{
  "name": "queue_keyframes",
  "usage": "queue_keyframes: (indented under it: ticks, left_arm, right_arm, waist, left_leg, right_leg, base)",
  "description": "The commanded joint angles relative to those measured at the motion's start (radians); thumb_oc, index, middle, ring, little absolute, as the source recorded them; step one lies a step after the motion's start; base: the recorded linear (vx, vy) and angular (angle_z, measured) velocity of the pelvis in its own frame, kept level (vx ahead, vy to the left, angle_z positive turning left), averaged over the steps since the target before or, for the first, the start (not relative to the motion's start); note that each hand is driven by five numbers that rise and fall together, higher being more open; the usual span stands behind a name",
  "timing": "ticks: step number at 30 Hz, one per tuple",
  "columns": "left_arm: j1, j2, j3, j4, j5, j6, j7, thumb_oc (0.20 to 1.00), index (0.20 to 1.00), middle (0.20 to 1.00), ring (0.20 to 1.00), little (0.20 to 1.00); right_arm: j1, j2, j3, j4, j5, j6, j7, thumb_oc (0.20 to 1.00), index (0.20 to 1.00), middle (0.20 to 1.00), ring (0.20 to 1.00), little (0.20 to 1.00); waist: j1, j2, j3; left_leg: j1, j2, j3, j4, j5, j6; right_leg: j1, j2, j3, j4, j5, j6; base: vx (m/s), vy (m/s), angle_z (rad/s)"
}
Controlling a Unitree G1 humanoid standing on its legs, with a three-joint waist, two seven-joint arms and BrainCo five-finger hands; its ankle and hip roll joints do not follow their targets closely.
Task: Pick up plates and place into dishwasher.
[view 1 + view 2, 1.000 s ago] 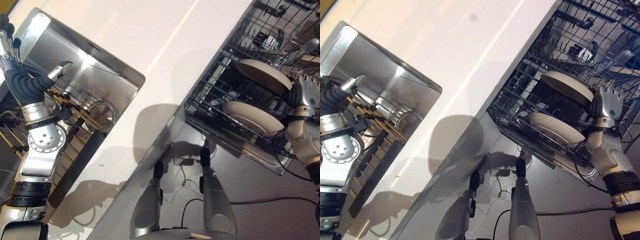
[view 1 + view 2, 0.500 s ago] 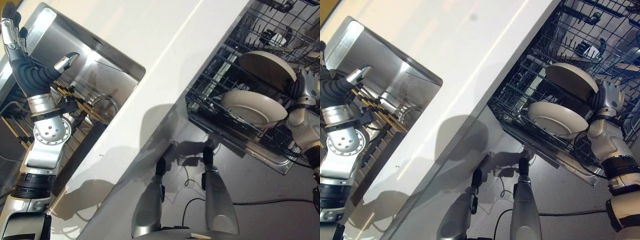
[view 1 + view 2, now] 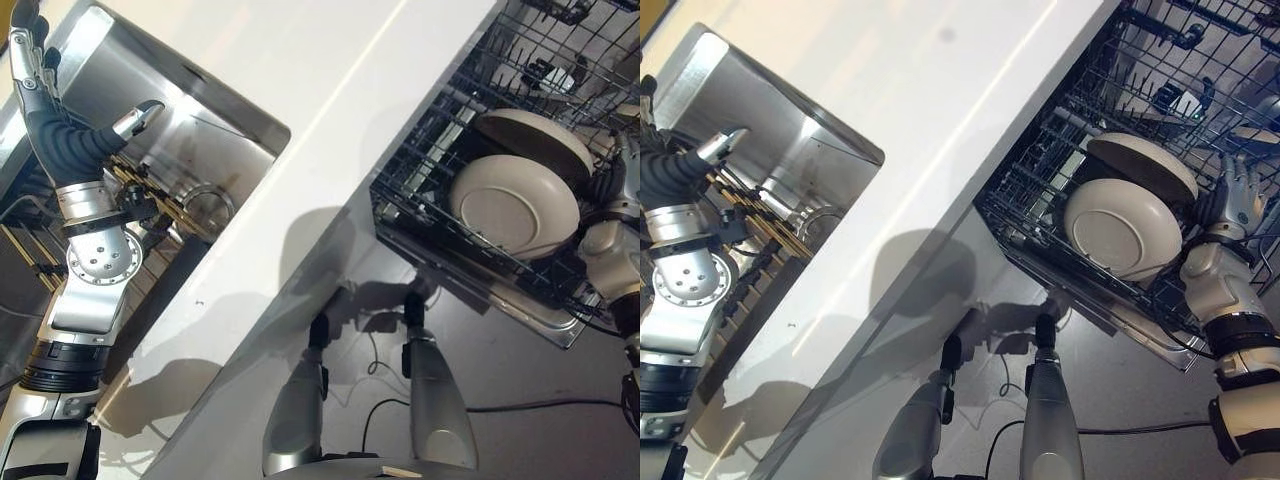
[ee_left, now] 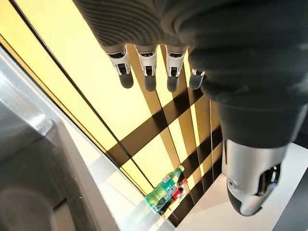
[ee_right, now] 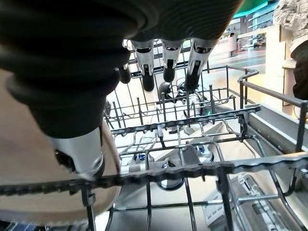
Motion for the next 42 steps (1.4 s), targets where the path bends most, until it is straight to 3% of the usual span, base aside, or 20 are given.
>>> queue_keyframes:
  ticks: [1,11,24,29,36,42]
  left_arm:
    - [0.000,0.030,0.023,-0.010,0.025,-0.031,-0.014,1.000,1.000,1.000,1.000,1.000]
    - [0.071,0.008,0.064,-0.006,0.019,-0.050,-0.065,1.000,1.000,1.000,1.000,1.000]
    - [0.243,-0.054,0.182,-0.029,-0.014,-0.075,-0.189,1.000,1.000,1.000,1.000,1.000]
    - [0.311,-0.086,0.228,-0.028,-0.021,-0.100,-0.236,1.000,1.000,1.000,1.000,1.000]
    - [0.395,-0.114,0.271,-0.027,-0.031,-0.125,-0.291,1.000,1.000,1.000,1.000,1.000]
    - [0.422,-0.109,0.277,-0.013,-0.059,-0.124,-0.331,1.000,1.000,1.000,1.000,1.000]
  right_arm:
    - [0.101,0.044,0.017,-0.037,-0.006,-0.010,0.015,1.000,1.000,1.000,1.000,1.000]
    - [0.200,0.049,-0.102,-0.154,-0.028,-0.047,-0.038,1.000,1.000,1.000,1.000,1.000]
    - [0.411,0.108,-0.319,-0.374,-0.049,-0.092,-0.066,1.000,1.000,1.000,1.000,1.000]
    - [0.500,0.206,-0.416,-0.466,0.013,-0.121,-0.153,1.000,1.000,1.000,1.000,1.000]
    - [0.611,0.371,-0.445,-0.489,0.091,-0.159,-0.257,1.000,1.000,1.000,1.000,1.000]
    - [0.648,0.432,-0.432,-0.468,0.119,-0.171,-0.305,1.000,1.000,1.000,1.000,1.000]
  waist:
    - [0.019,-0.009,-0.036]
    - [0.011,-0.030,-0.077]
    - [-0.004,-0.075,-0.179]
    - [-0.019,-0.090,-0.211]
    - [-0.027,-0.125,-0.263]
    - [-0.034,-0.139,-0.287]
  left_leg:
    - [-0.083,0.028,-0.003,-0.060,0.115,0.040]
    - [-0.030,0.031,-0.003,-0.043,0.089,0.042]
    - [0.081,0.049,0.027,-0.034,0.043,0.034]
    - [0.115,0.057,0.043,0.002,0.010,0.027]
    - [0.171,0.065,0.047,0.072,-0.056,0.020]
    - [0.237,0.023,0.054,0.087,-0.120,0.036]
  right_leg:
    - [0.013,-0.045,-0.005,0.087,-0.135,0.058]
    - [0.089,-0.049,-0.006,0.053,-0.131,0.060]
    - [0.239,-0.070,-0.002,-0.048,-0.110,0.076]
    - [0.292,-0.083,0.016,-0.087,-0.097,0.084]
    - [0.384,-0.110,0.050,-0.137,-0.084,0.108]
    - [0.445,-0.164,0.112,-0.197,-0.045,0.167]
  base:
    - [0.05,0.026,0.01]
    - [0.06,0.026,0.00]
    - [0.07,0.034,-0.02]
    - [0.02,0.074,-0.02]
    - [0.02,0.105,-0.14]
    - [0.02,0.169,-0.19]
